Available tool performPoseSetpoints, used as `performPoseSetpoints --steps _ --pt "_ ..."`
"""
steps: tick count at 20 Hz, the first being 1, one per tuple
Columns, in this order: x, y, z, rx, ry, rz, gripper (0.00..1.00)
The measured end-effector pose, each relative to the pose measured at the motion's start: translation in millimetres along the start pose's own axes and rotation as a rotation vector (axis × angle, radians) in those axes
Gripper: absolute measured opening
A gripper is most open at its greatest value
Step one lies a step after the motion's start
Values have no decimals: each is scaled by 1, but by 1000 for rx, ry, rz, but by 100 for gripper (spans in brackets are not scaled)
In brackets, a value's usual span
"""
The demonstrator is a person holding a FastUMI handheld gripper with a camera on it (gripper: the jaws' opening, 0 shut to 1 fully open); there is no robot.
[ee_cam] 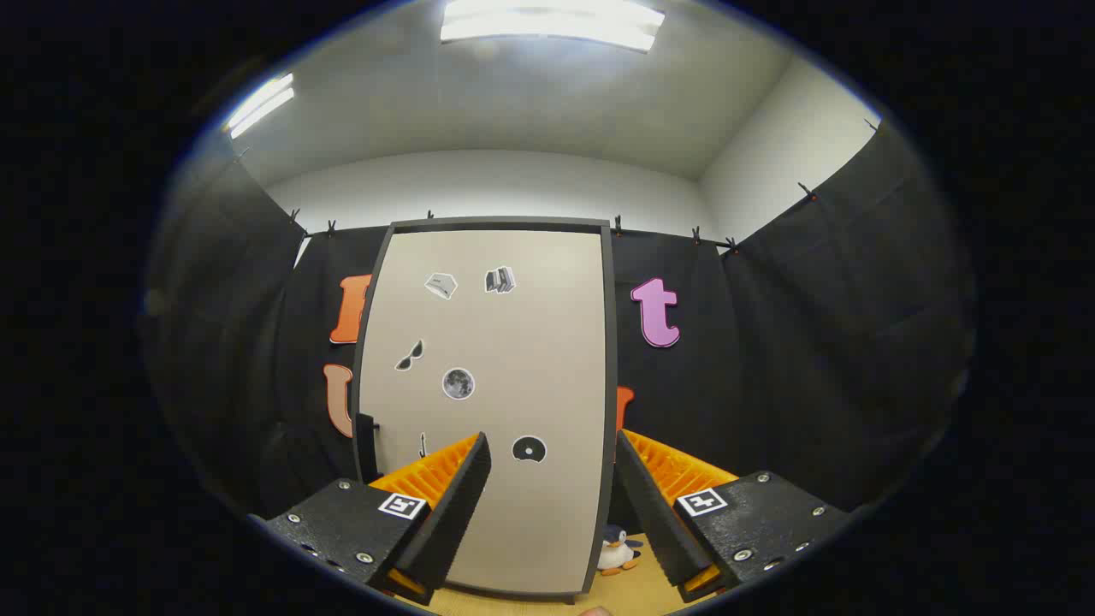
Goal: Open the shoe cabinet door, grab the shoes and put them into the shoe cabinet, then close the shoe cabinet door.
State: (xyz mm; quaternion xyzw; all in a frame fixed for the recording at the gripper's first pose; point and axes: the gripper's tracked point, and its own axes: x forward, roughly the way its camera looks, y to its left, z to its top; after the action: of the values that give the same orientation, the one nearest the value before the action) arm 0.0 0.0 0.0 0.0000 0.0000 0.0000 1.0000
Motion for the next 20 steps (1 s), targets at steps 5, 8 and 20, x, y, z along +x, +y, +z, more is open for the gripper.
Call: performPoseSetpoints --steps 5,8,20 --pt "4 5 -1 28 9 54 91" --pt "5 9 -9 63 30 105 91" --pt "18 13 -41 185 124 119 91"
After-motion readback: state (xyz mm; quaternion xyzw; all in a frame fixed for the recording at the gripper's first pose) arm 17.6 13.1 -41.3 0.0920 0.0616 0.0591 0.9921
